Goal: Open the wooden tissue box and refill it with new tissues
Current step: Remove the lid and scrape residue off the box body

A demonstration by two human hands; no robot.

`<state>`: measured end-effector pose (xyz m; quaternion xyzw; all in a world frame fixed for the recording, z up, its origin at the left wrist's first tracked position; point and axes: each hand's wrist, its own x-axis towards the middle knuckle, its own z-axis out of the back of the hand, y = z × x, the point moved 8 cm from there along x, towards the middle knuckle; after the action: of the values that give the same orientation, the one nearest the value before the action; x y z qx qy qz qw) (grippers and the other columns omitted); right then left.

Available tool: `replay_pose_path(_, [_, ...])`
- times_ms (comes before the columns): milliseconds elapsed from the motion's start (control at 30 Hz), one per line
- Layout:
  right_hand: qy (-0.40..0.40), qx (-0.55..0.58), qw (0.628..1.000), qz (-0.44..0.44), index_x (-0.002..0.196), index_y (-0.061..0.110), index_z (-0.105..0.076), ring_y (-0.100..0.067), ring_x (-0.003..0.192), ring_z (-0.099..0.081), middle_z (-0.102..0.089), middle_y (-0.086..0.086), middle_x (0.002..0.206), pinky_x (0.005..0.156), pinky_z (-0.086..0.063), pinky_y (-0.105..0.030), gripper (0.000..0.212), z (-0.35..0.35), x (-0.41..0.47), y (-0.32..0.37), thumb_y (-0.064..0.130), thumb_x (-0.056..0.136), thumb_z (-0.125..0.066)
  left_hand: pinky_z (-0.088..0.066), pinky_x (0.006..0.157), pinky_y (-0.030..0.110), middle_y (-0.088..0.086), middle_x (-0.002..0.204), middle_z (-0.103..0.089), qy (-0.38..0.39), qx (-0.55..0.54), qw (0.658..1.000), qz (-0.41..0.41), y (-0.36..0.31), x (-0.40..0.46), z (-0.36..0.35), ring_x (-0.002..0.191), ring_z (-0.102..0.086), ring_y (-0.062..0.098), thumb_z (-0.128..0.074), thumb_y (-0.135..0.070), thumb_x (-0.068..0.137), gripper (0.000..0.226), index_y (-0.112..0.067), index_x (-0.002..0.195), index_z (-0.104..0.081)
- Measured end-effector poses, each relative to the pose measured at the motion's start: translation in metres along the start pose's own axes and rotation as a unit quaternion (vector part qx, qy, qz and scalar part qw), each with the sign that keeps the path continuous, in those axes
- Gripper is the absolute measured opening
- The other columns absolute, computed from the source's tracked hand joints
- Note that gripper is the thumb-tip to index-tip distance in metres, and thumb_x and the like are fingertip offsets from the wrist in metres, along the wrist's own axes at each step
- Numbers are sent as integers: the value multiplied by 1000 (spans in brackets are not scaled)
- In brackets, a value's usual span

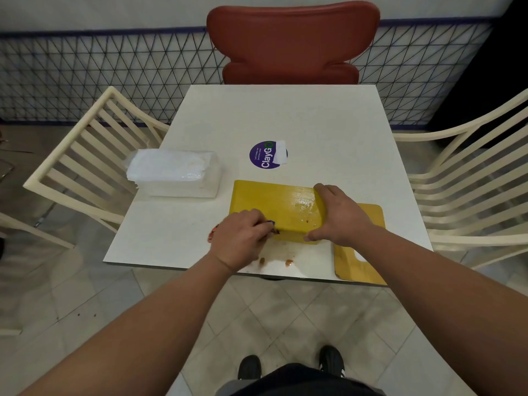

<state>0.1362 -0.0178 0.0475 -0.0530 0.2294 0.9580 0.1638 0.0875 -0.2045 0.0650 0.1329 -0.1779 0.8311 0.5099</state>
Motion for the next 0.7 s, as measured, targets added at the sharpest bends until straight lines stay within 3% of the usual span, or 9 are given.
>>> replay_pose_path(133, [-5, 1, 1000, 4, 153, 21, -16, -23, 136, -36, -24, -1, 155, 100, -40, -34, 124, 0, -2, 0, 47, 56, -89, -41, 46, 28, 3, 76, -59, 16, -30, 999, -18, -20, 15, -7, 59, -55, 25, -52, -35, 89, 29, -17, 85, -75])
replay_pose_path(367, [10, 48, 999, 23, 153, 25, -15, -21, 140, -29, -19, 2, 157, 109, -34, -35, 122, 2, -6, -5, 42, 58, -90, -41, 51, 21, -10, 85, -57, 16, -63, 991, 115, 34, -13, 11, 63, -56, 11, -51, -45, 87, 29, -29, 89, -75])
replay_pose_path(700, [25, 70, 996, 55, 154, 28, -12, -16, 144, -22, -15, 4, 159, 107, -26, -23, 120, -1, -6, -15, 31, 61, -89, -41, 48, 23, -4, 83, -58, 50, -71, 994, 64, -46, 25, -16, 62, -59, 19, -60, -38, 86, 21, -24, 88, -75])
